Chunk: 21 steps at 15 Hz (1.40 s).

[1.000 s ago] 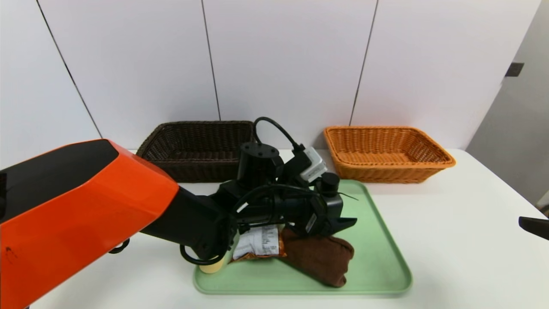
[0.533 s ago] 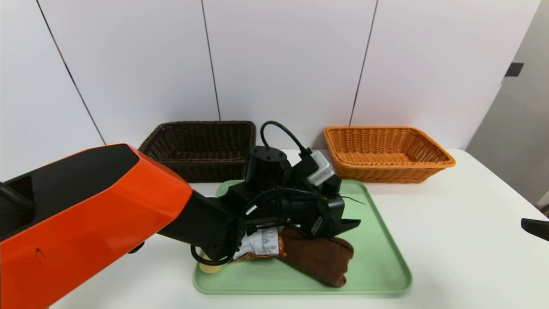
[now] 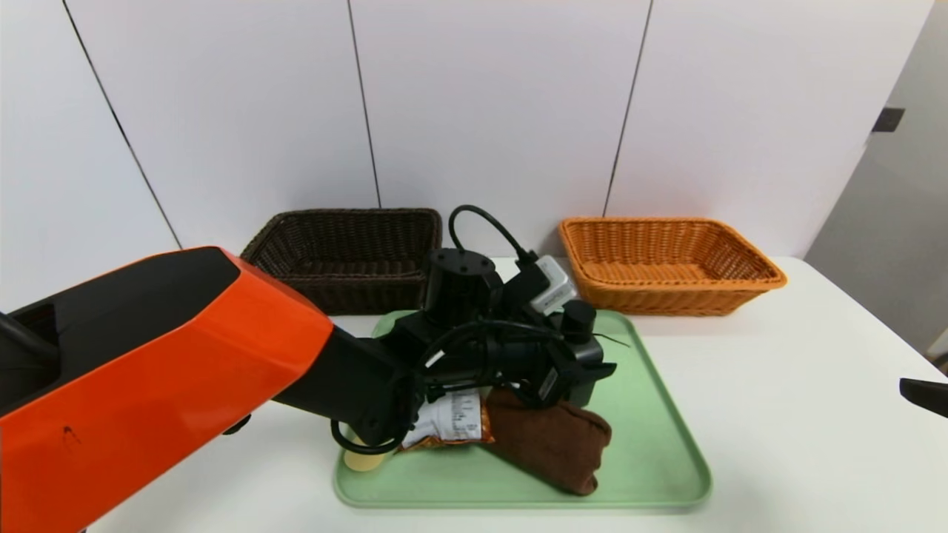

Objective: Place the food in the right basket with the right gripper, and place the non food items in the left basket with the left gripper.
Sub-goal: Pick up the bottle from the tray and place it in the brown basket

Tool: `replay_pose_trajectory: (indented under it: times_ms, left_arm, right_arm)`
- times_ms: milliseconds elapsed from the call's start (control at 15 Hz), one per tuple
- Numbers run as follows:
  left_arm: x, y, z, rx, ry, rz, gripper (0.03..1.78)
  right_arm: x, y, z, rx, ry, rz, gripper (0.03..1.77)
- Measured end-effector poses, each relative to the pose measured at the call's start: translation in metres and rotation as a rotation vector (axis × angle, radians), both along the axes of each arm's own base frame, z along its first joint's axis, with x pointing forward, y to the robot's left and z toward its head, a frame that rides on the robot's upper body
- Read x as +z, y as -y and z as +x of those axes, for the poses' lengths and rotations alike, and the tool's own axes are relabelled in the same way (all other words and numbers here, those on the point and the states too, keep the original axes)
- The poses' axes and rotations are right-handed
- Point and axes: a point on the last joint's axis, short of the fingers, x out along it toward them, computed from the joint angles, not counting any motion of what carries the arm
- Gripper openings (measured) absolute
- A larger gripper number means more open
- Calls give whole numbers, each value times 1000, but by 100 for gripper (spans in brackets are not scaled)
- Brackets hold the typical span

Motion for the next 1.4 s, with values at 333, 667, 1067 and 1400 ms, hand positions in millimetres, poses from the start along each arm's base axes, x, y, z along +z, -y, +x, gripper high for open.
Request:
replay_pose_trajectory:
  times_ms: [333, 667, 1067, 1400]
  left_arm:
    - [37, -4, 1, 100, 48, -83, 112]
    - [100, -48, 29, 232, 105, -142, 112]
    - [149, -144, 59, 477, 122, -129, 112]
    - [151, -236, 86, 722, 100, -76, 112]
  right_arm:
    - [-2, 1, -3, -8, 5, 2, 170]
    - [-2, 1, -5, -8, 13, 3, 170]
    - [-1, 1, -6, 20, 15, 20, 170]
    - [-1, 0, -6, 28, 13, 19, 170]
